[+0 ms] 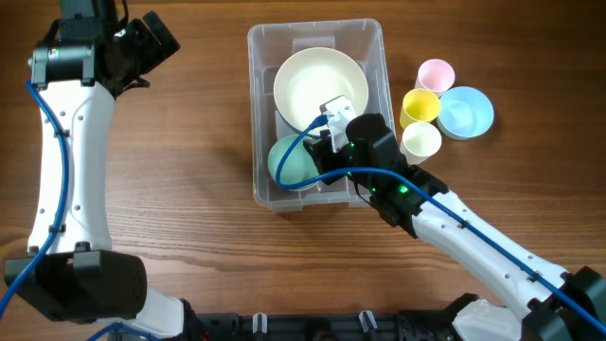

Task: Pack container
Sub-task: 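Lift the mint green bowl and place it onto the pink bowl, then move the right gripper to the light blue bowl rim and grasp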

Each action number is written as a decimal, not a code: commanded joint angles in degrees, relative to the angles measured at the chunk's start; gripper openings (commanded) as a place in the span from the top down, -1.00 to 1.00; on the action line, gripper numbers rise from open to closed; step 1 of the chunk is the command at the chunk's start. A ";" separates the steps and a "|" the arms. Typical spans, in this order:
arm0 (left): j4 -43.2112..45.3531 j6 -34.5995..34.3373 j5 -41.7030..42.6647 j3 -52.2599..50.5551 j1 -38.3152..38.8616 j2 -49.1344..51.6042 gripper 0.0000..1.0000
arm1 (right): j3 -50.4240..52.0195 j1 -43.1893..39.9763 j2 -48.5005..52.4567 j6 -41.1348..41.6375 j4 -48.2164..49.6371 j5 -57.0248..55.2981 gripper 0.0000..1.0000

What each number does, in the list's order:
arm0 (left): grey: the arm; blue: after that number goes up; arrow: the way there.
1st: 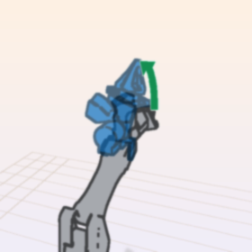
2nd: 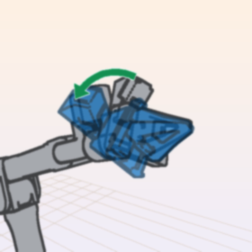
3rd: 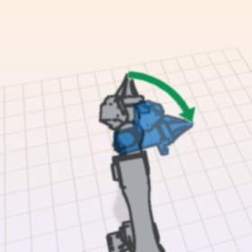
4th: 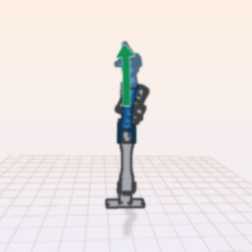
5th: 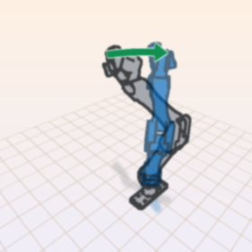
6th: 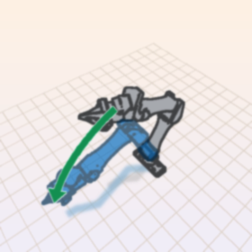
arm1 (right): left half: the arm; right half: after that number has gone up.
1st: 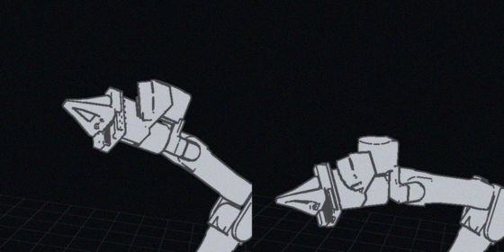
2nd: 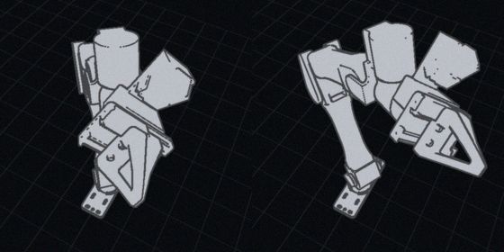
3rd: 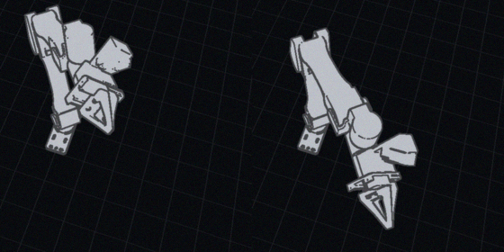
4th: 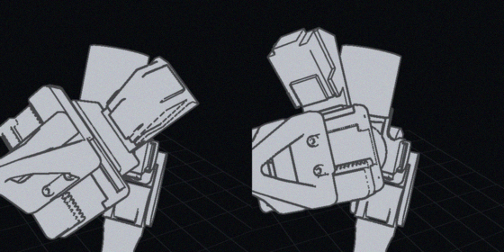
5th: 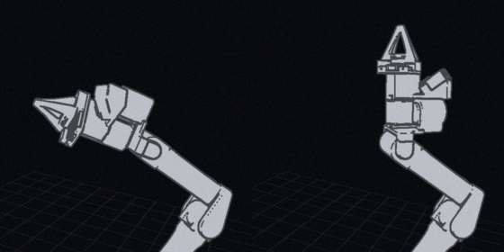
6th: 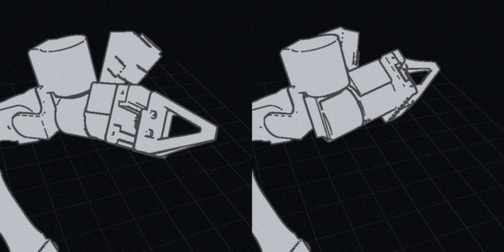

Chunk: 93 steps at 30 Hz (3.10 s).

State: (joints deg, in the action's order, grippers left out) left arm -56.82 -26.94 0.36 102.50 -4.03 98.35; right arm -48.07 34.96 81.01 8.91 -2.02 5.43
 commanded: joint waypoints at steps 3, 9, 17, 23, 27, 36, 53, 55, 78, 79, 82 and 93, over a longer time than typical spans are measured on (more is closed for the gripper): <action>-0.02 -0.55 0.66 0.63 -0.26 -1.27 -0.99 | -0.83 0.07 -0.02 0.22 0.28 -4.39 0.10; -0.02 -0.55 0.66 0.63 -0.26 -1.27 -1.00 | -1.07 -4.92 -4.31 4.52 -2.80 -6.32 0.10; -0.02 -0.55 0.66 0.63 -0.26 -1.27 -0.99 | -1.86 -23.41 -16.13 6.49 -14.64 -6.34 0.03; -0.02 -0.55 0.66 0.63 -0.26 -1.27 -0.99 | -1.86 -38.12 -18.69 6.51 -18.34 -6.27 -0.01; -0.02 -0.55 0.66 0.63 -0.26 -1.27 -1.00 | -1.86 -43.95 -16.63 6.51 -19.80 -6.34 -0.02; -0.02 -0.55 0.66 0.63 -0.26 -1.27 -0.99 | -1.86 -47.36 -6.58 6.36 -18.99 -6.51 -0.09; -0.02 -0.55 0.66 0.63 -0.26 -1.27 -1.00 | -1.86 -51.76 1.29 11.04 -17.27 -13.90 -0.29; -0.02 -0.55 0.66 0.63 -0.26 -1.27 -0.99 | -1.86 -53.24 1.29 10.97 -16.92 -10.97 -0.29; -0.02 -0.55 0.66 0.63 -0.26 -1.27 -0.99 | -1.86 -54.23 19.12 8.61 -0.02 -0.87 -0.38; -0.02 -0.55 0.66 0.63 -0.26 -1.27 -0.99 | -1.86 -54.23 20.06 8.66 0.98 0.74 -0.38; -0.02 -0.55 0.66 0.63 -0.26 -1.27 -0.99 | -1.86 -54.23 21.84 8.70 2.69 2.19 -0.38; -0.02 -0.55 0.66 0.63 -0.26 -1.27 -0.99 | -1.86 -54.23 21.62 8.66 1.75 1.46 0.91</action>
State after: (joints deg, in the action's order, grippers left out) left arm -56.82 -26.94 0.36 102.50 -4.03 98.35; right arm -48.93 -19.25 102.17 17.87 0.36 6.04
